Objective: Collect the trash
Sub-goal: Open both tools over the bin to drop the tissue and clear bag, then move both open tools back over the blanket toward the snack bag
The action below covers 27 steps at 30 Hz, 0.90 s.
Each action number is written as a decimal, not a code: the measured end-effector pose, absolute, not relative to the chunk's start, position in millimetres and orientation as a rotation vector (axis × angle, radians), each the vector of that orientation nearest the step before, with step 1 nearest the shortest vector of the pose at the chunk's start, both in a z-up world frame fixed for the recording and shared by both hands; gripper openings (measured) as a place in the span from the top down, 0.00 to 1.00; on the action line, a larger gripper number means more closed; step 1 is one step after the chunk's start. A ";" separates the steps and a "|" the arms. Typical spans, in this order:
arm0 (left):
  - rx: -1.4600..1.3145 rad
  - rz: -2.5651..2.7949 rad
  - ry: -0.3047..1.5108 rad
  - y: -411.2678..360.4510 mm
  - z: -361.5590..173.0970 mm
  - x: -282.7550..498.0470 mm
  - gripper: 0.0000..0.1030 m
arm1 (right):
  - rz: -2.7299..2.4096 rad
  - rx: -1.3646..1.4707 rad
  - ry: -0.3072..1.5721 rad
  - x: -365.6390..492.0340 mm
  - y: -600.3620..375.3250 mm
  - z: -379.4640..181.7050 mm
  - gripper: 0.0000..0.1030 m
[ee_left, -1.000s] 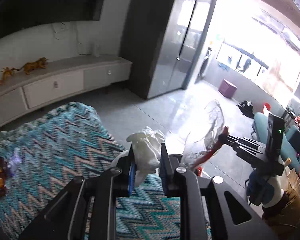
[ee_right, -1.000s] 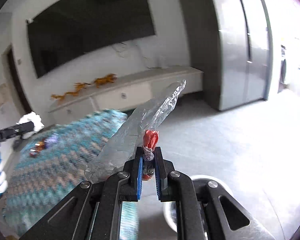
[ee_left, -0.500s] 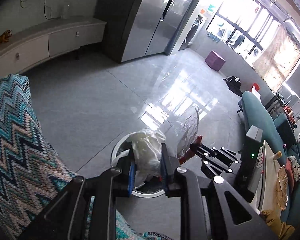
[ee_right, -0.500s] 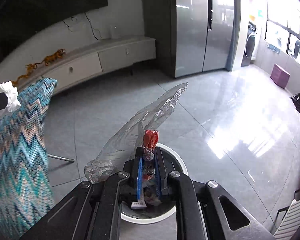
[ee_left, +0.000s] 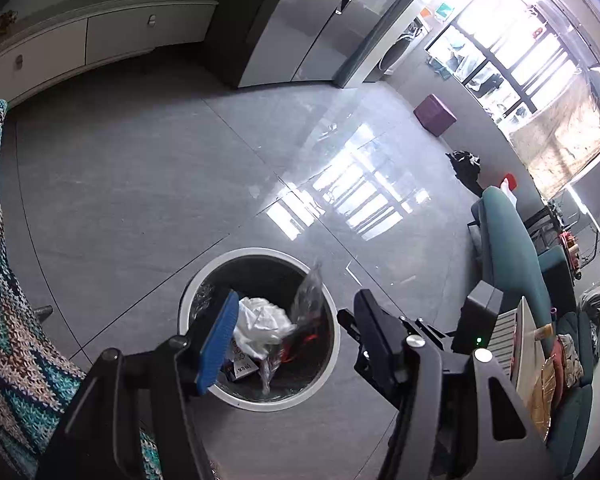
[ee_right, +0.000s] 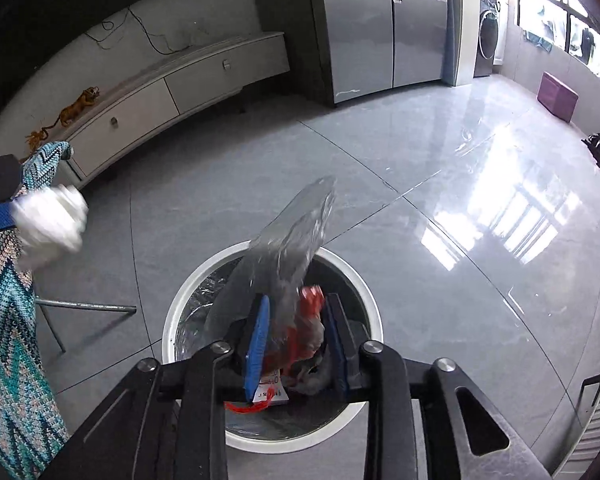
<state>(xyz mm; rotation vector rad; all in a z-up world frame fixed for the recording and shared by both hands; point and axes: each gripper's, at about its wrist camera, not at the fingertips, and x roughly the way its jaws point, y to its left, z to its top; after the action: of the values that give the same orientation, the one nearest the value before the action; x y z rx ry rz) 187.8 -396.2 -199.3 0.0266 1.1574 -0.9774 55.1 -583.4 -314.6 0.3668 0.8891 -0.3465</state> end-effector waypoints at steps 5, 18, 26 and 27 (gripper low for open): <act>0.020 -0.960 1.123 -383.7 -189.0 187.8 0.43 | -0.351 0.377 0.877 50.2 -580.5 -307.0 0.60; 0.069 -0.775 0.806 -267.8 -103.3 178.4 0.43 | -0.324 0.289 0.695 38.3 -539.6 -203.7 0.44; 0.027 -0.567 0.634 -168.3 -53.2 183.5 0.29 | -0.224 0.196 0.571 44.7 -477.5 -137.5 0.39; 0.023 -0.542 0.613 -156.6 -47.9 183.1 0.29 | -0.208 0.183 0.557 46.8 -468.4 -129.1 0.38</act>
<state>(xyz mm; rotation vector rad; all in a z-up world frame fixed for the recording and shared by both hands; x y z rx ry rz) 183.1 -156.5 -47.9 0.0233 0.6129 -0.5423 46.9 -468.4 -129.1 0.1829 0.5565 -0.2080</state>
